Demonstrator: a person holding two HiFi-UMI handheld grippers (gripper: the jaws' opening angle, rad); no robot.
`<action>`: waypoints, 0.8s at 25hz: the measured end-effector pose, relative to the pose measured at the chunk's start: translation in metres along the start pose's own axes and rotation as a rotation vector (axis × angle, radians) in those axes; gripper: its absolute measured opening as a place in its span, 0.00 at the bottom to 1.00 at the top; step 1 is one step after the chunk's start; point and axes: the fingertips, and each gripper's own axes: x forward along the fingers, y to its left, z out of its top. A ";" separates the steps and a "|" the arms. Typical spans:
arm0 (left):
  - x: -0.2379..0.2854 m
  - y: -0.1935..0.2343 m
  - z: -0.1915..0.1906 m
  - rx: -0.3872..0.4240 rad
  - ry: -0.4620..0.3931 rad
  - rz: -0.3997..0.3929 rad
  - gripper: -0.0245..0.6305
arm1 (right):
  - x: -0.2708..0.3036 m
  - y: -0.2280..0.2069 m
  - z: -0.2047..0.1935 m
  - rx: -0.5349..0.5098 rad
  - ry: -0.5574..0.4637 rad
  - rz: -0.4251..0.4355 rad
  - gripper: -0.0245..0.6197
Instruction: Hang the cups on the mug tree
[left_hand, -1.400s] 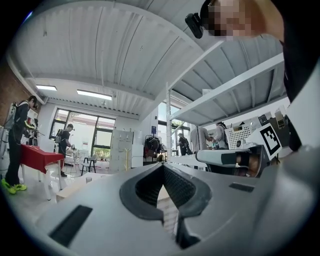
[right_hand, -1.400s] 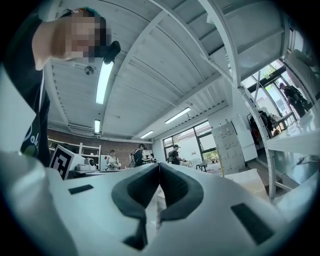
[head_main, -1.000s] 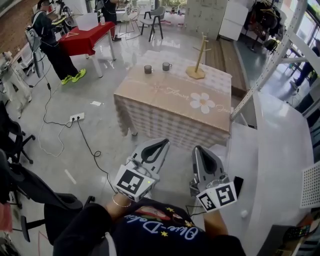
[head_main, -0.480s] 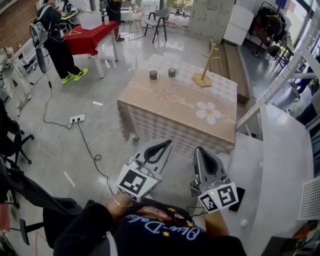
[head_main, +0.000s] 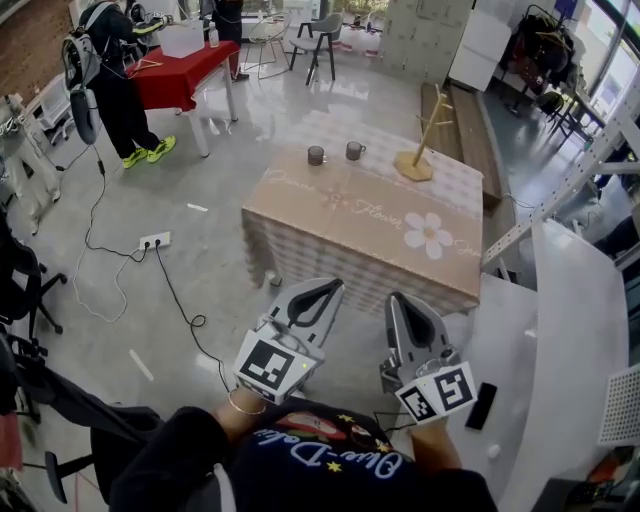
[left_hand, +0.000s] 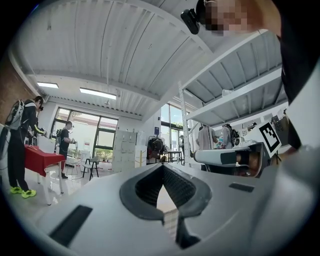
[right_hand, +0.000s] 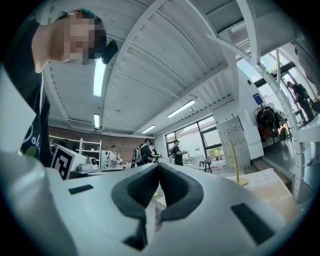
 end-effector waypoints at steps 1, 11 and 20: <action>0.000 0.005 0.000 -0.003 -0.001 0.001 0.04 | 0.005 0.000 -0.002 -0.004 0.005 -0.004 0.05; -0.007 0.061 -0.003 0.005 -0.008 0.010 0.04 | 0.057 0.013 -0.013 -0.007 0.011 -0.010 0.05; -0.011 0.096 -0.007 -0.007 -0.011 0.010 0.04 | 0.087 0.023 -0.020 -0.011 0.019 -0.010 0.05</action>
